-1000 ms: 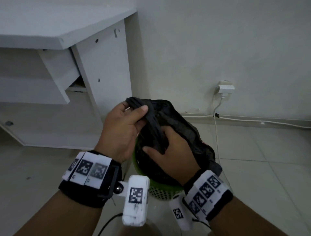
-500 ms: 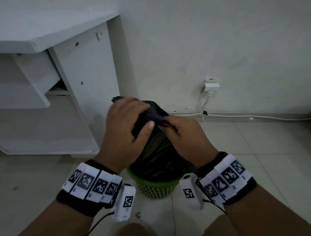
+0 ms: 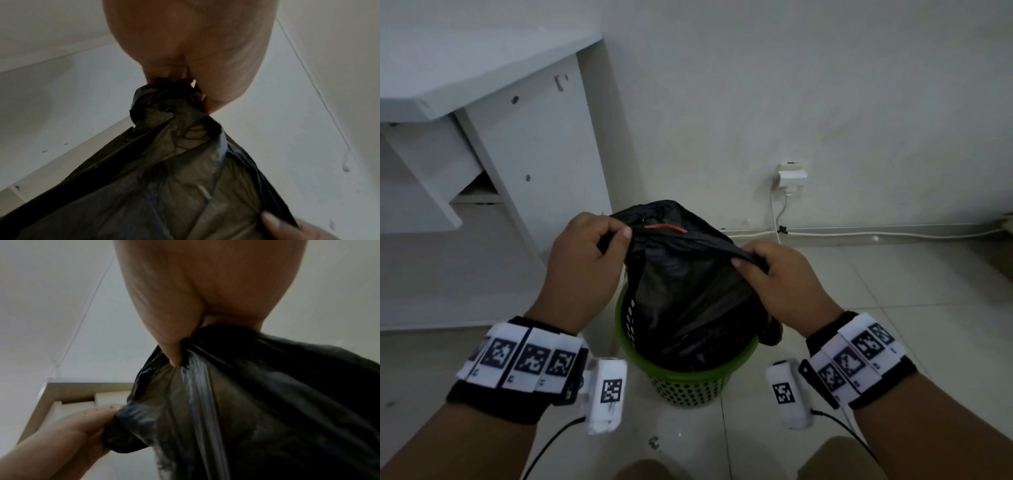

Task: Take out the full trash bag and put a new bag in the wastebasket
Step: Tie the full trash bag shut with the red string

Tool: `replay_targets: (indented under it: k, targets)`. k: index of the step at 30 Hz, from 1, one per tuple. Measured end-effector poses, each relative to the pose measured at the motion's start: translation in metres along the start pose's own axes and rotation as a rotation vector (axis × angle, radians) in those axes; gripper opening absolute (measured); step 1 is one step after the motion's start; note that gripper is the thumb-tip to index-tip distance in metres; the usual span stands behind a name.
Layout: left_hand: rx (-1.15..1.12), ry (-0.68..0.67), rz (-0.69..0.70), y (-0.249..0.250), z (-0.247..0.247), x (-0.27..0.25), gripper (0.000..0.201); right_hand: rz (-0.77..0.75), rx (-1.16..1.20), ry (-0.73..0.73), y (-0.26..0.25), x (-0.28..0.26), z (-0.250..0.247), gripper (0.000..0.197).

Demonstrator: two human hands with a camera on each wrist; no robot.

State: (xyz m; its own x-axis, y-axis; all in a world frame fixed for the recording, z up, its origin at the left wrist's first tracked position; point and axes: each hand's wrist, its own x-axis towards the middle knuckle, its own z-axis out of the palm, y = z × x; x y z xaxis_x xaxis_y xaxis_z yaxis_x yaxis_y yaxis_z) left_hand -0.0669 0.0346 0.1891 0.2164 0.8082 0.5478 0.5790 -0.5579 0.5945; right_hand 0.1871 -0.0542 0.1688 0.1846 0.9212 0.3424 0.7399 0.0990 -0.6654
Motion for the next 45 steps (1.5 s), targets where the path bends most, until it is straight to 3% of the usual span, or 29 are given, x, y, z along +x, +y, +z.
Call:
replay_targets:
  k: [1,6,8,13,16,19,23,26,30,34,39,45]
  targets:
    - [0.017,-0.005,0.001,0.001,-0.001,-0.001,0.010,-0.024,0.024,0.018,-0.007,0.001,-0.005,0.009]
    - [-0.183,-0.162,0.103,0.023,-0.007,-0.005,0.045,-0.169,0.092,-0.007,-0.050,0.012,-0.025,0.009]
    - [-0.218,-0.162,0.164,0.030,-0.008,-0.005,0.041,-0.204,0.138,0.022,-0.064,0.015,-0.033,0.012]
    - [-0.308,0.015,0.204,0.039,-0.019,-0.004,0.007,-0.220,0.281,0.121,-0.087,0.020,-0.045,0.020]
    - [-0.403,0.015,0.171,0.045,-0.032,-0.003,0.010,-0.185,0.222,0.115,-0.091,0.024,-0.046,0.024]
    - [-0.409,0.011,0.161,0.052,-0.043,-0.003,0.011,-0.173,-0.004,0.034,-0.092,0.028,-0.045,0.026]
    - [-0.454,0.003,0.126,0.059,-0.051,-0.002,0.014,-0.346,-0.108,0.009,-0.106,0.025,-0.035,0.059]
    - [-0.433,0.017,0.130,0.064,-0.055,0.000,0.013,-0.386,0.000,-0.013,-0.121,0.026,-0.019,0.050]
    - [-0.442,0.034,0.180,0.065,-0.066,0.004,0.012,-0.370,0.340,-0.110,-0.128,0.025,0.003,0.039]
    - [-0.590,-0.008,0.110,0.067,-0.076,0.002,0.007,-0.368,0.480,-0.100,-0.128,0.021,0.027,0.032]
    - [-0.610,0.087,0.030,0.059,-0.071,-0.004,0.013,-0.351,0.491,-0.091,-0.122,0.025,0.055,0.014]
    - [-1.228,0.110,-0.282,0.036,-0.050,-0.010,0.014,-0.449,0.122,-0.116,-0.095,0.020,0.068,0.021]
